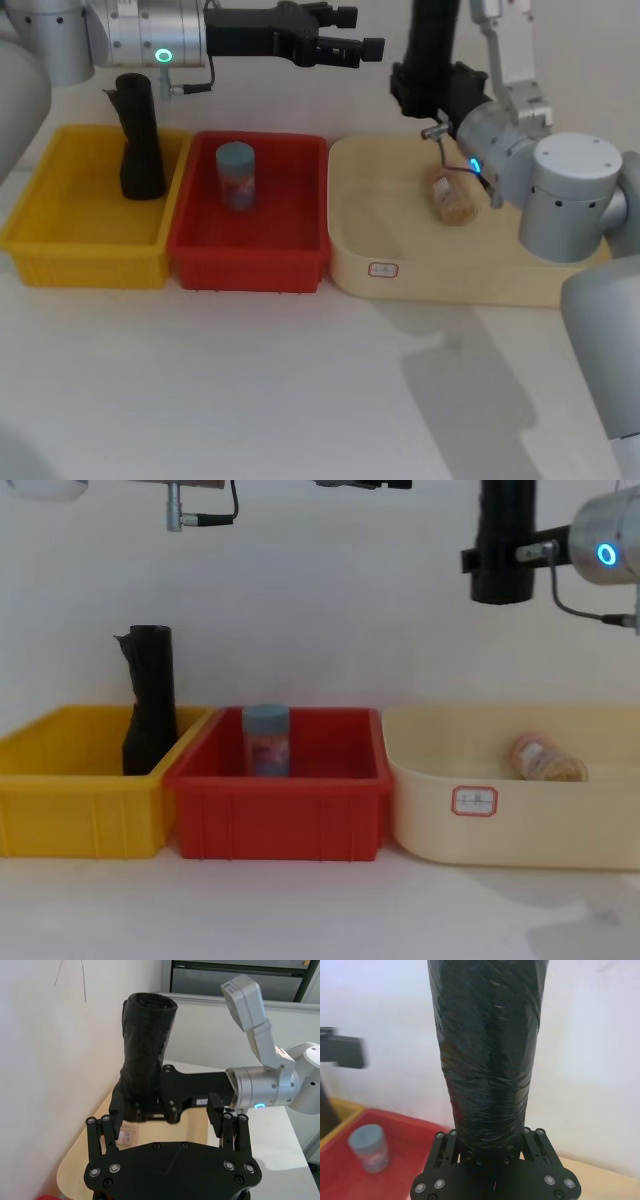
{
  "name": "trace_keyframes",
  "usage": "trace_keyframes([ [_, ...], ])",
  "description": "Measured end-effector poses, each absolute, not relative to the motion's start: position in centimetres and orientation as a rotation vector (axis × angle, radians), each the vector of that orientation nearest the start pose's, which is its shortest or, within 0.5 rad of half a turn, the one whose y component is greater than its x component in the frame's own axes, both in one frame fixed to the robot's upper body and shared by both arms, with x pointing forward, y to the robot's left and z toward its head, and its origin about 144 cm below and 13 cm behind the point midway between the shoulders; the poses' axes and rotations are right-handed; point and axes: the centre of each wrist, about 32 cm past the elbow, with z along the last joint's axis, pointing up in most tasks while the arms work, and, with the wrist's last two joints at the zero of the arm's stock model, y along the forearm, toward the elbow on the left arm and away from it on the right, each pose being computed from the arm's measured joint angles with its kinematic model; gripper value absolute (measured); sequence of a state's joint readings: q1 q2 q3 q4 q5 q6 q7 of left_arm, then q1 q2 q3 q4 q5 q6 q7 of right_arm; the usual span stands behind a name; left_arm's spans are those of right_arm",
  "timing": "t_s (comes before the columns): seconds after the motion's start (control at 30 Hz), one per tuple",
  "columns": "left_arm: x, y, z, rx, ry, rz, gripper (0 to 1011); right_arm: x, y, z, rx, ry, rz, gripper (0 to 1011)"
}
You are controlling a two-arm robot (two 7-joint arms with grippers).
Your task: Pick up the garbage bag with the one hand and transfer it to the other hand.
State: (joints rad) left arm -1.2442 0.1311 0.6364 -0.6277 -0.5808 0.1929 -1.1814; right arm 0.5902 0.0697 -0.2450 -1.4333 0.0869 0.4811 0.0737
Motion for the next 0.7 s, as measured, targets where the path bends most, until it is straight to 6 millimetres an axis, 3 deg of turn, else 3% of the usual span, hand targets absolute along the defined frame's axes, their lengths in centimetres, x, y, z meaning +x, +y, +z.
trace_keyframes([
  [0.33,71.4,18.8,140.3,0.071,-0.006,0.156,1001,59.3,-18.5,132.1,-0.128,-0.013,-1.446,545],
  [0.4,71.4,18.8,140.3,0.071,-0.006,0.156,1002,59.4,-18.9,132.1,-0.126,-0.004,-1.482,631],
  [0.63,71.4,18.8,140.3,0.072,-0.006,0.156,1001,60.1,-19.9,132.0,-0.129,0.027,-1.591,784],
  [0.7,71.4,18.8,140.3,0.072,-0.006,0.156,1001,60.3,-20.2,132.0,-0.129,0.037,-1.623,878],
])
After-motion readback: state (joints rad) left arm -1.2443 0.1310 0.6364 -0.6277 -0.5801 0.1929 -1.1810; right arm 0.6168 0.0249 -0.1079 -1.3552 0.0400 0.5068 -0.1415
